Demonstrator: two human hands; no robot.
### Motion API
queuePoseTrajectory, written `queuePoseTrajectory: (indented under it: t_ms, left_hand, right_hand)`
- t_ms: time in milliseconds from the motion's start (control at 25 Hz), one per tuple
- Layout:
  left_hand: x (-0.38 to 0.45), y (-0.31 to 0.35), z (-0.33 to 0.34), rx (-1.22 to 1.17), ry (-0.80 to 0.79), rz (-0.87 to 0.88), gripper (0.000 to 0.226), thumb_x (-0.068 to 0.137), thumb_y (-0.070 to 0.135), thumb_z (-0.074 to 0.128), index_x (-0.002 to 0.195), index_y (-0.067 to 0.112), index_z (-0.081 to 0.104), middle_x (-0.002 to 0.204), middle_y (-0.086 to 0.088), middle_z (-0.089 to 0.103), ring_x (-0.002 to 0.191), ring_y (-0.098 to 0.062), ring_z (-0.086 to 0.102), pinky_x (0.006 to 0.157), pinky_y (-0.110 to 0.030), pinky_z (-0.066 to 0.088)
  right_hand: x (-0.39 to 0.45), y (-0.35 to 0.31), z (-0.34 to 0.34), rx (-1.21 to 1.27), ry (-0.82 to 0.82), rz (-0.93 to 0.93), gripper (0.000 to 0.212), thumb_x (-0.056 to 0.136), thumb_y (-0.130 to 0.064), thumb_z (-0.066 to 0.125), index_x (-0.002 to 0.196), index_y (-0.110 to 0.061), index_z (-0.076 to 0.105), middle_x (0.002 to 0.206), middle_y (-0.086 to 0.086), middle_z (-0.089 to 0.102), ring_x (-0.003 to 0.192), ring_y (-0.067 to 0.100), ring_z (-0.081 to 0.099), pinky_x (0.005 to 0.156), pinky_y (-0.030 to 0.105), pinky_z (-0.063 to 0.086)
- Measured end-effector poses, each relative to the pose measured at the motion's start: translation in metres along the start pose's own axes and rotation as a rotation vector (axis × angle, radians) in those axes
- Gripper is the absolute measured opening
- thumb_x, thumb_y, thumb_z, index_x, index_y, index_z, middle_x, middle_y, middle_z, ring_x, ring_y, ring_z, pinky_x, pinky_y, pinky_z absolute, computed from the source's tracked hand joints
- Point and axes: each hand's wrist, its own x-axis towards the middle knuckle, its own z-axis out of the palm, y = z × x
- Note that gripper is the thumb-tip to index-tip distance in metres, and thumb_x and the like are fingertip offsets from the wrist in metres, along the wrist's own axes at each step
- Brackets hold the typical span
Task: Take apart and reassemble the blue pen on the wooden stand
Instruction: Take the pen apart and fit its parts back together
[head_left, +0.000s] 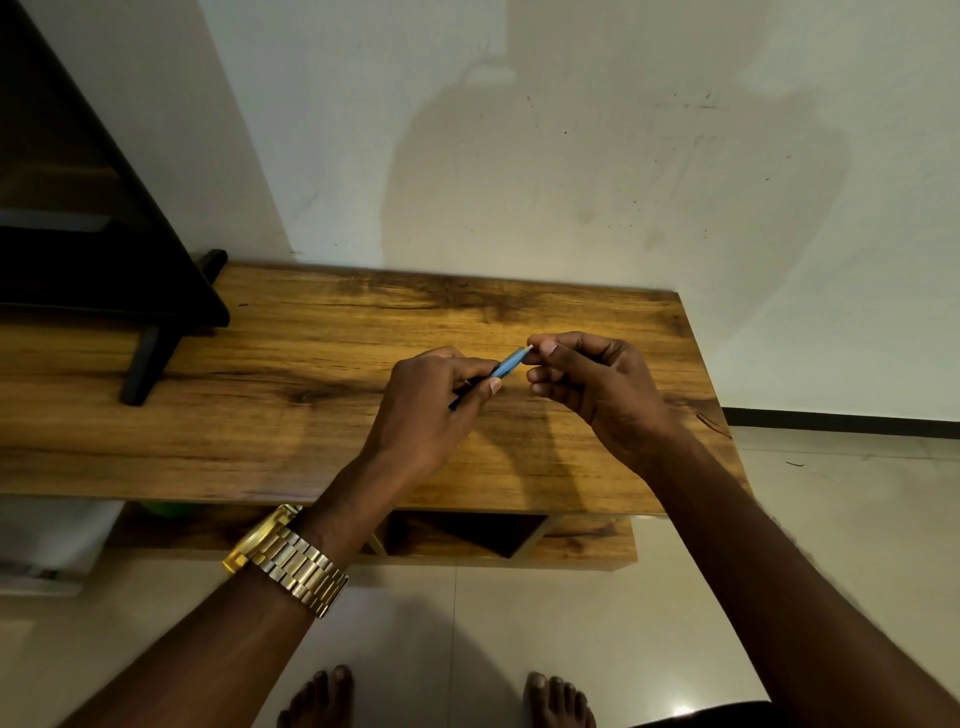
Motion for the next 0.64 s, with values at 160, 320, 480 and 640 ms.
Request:
queuePoseTrajectory:
  t_ms: [160, 320, 480, 640]
  left_hand:
    - [-0.001, 0.000, 0.000, 0.023, -0.004, 0.042, 0.029, 0.100, 0.024, 0.073, 0.128, 0.028, 0.078, 0.098, 0.010, 0.072, 0.092, -0.006, 0.066, 0.076, -0.018, 0.051]
    - [-0.003, 0.001, -0.001, 0.074, -0.005, 0.053, 0.030, 0.100, 0.023, 0.072, 0.130, 0.026, 0.077, 0.100, 0.008, 0.072, 0.093, -0.007, 0.066, 0.074, -0.020, 0.052]
    - [-0.001, 0.003, -0.003, -0.023, 0.038, -0.025, 0.026, 0.099, 0.027, 0.074, 0.125, 0.028, 0.080, 0.104, 0.011, 0.079, 0.085, 0.005, 0.065, 0.074, -0.008, 0.045]
    - [0.000, -0.004, -0.006, -0.121, 0.117, -0.194, 0.022, 0.095, 0.032, 0.079, 0.116, 0.028, 0.083, 0.096, 0.021, 0.077, 0.083, 0.009, 0.070, 0.075, -0.012, 0.057]
  right_hand:
    - [-0.001, 0.002, 0.002, -0.159, 0.037, -0.094, 0.014, 0.101, -0.010, 0.071, 0.109, -0.001, 0.079, 0.101, 0.018, 0.080, 0.087, 0.023, 0.077, 0.082, 0.034, 0.064]
    - [-0.001, 0.005, 0.005, -0.279, 0.037, -0.141, 0.019, 0.102, -0.014, 0.072, 0.110, 0.002, 0.077, 0.097, 0.019, 0.080, 0.089, 0.025, 0.077, 0.086, 0.039, 0.065]
    - [0.003, 0.001, -0.007, -0.328, 0.241, -0.180, 0.020, 0.104, -0.019, 0.071, 0.113, -0.004, 0.080, 0.101, 0.010, 0.083, 0.091, 0.022, 0.080, 0.090, 0.043, 0.067]
    - [0.006, 0.008, -0.032, -1.048, 0.416, -0.312, 0.019, 0.100, -0.015, 0.076, 0.117, -0.018, 0.082, 0.103, -0.002, 0.082, 0.087, 0.010, 0.076, 0.089, 0.039, 0.066]
